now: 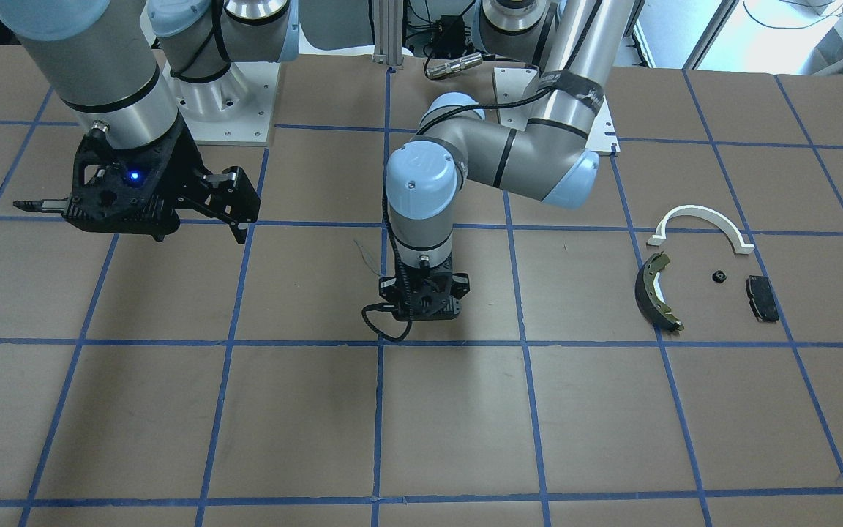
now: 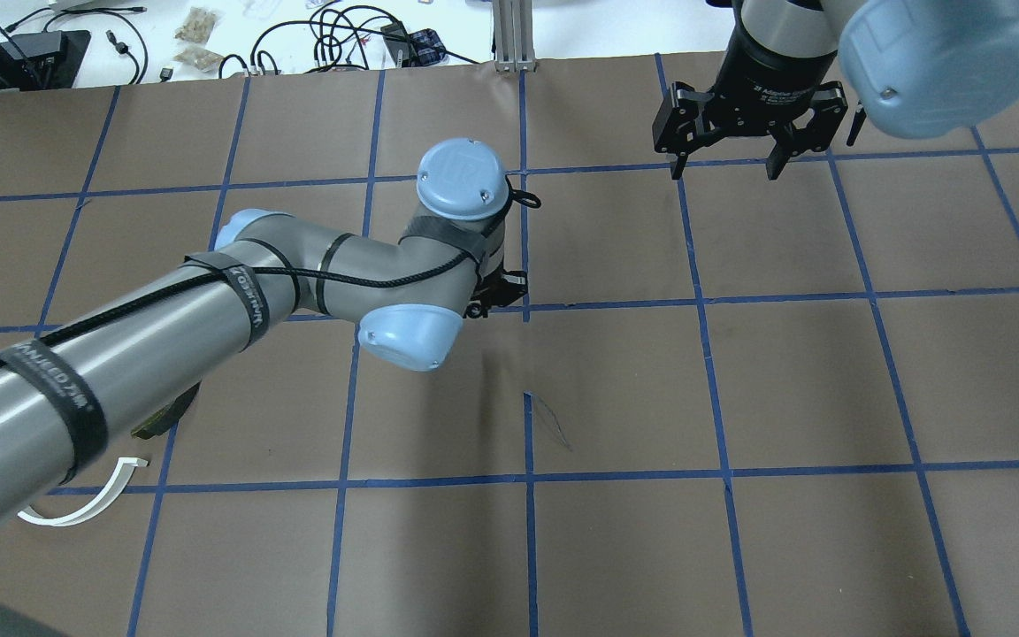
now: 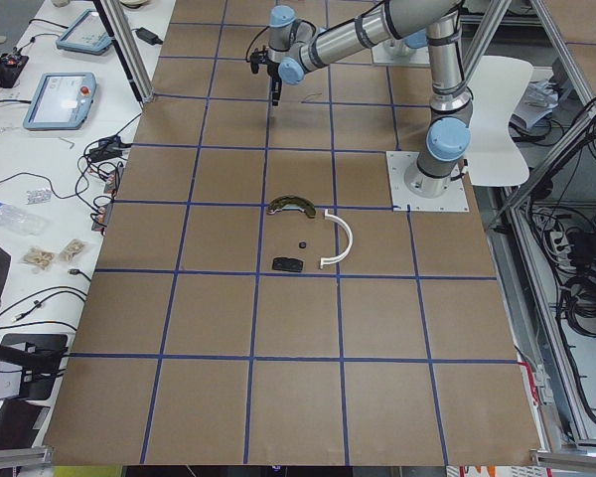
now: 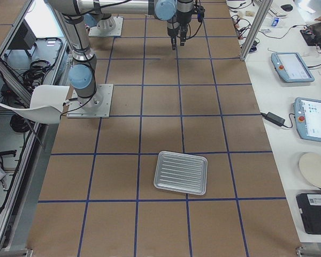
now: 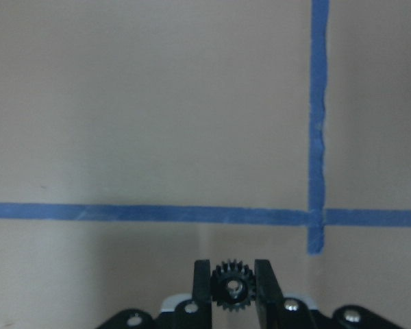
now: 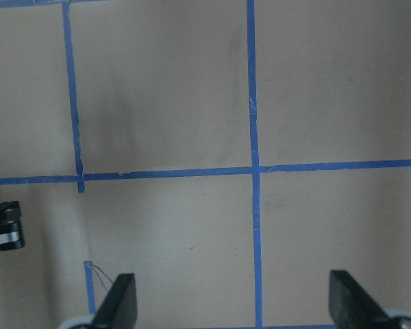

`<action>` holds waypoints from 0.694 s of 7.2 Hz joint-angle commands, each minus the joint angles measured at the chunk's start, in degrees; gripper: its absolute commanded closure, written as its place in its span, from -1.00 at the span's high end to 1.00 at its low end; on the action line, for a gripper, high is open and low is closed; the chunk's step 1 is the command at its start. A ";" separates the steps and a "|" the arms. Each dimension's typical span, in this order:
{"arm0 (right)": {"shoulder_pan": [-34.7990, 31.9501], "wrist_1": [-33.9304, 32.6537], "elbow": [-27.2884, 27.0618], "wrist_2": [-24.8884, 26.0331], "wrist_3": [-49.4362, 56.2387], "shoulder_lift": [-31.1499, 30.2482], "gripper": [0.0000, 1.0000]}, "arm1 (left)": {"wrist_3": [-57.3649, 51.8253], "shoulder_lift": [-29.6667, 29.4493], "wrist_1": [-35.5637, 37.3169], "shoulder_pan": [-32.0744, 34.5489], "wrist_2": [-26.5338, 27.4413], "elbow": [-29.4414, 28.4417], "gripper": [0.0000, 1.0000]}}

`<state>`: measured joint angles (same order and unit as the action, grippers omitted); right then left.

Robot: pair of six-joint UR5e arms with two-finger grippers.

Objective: Place bearing gear from tray to pile

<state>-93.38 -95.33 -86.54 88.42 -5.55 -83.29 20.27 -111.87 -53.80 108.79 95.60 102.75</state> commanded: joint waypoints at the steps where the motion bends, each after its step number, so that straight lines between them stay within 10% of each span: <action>1: -0.05 -0.21 -0.56 0.00 0.10 0.31 1.00 | -11.23 8.74 -14.00 -8.55 -0.07 0.07 -1.00; 3: -0.05 -0.03 -0.56 0.00 0.10 -0.03 1.00 | -29.83 15.16 -24.05 -23.11 0.11 1.04 -1.00; 5: -0.05 -0.03 -0.56 0.00 0.01 -0.12 1.00 | -51.28 16.95 -17.11 -37.79 10.52 7.16 -1.00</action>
<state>-93.42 -95.37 -87.10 88.42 -5.51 -83.36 -18.11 -96.02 -75.33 80.02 100.68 106.25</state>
